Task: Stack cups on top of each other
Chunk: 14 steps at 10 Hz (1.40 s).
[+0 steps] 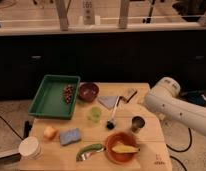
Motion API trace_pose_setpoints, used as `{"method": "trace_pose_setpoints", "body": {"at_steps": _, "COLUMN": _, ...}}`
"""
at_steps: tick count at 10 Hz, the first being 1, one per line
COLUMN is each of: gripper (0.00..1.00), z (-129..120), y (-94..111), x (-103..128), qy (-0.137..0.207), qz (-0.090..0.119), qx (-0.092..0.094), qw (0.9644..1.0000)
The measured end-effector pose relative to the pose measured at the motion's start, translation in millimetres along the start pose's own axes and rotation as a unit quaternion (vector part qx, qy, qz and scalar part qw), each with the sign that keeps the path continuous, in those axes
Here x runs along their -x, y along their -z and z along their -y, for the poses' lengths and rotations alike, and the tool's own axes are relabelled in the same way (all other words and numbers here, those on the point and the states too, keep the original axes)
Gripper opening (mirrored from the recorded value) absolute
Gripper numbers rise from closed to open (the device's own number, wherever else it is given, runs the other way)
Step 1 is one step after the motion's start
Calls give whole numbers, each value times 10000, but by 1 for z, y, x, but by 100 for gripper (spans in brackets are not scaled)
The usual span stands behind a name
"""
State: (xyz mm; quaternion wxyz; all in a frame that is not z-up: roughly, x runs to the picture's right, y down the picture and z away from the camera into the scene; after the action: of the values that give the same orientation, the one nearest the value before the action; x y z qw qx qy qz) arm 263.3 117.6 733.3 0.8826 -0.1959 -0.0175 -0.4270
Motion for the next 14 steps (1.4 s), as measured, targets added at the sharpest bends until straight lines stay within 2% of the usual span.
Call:
{"method": "trace_pose_setpoints", "body": {"at_steps": 2, "gripper": 80, "z": 1, "y": -1, "x": 13, "qy": 169, "qz": 373, "qx": -26, "qw": 9992}}
{"method": "trace_pose_setpoints", "body": {"at_steps": 7, "gripper": 80, "z": 0, "y": -6, "x": 30, "qy": 338, "qz": 1039, "qx": -15, "qw": 9940}}
{"method": "trace_pose_setpoints", "body": {"at_steps": 9, "gripper": 80, "z": 1, "y": -8, "x": 34, "qy": 390, "qz": 1188, "qx": 17, "qw": 9922}}
{"method": "trace_pose_setpoints", "body": {"at_steps": 14, "gripper": 80, "z": 5, "y": -21, "x": 46, "qy": 494, "qz": 1669, "qx": 197, "qw": 9845}}
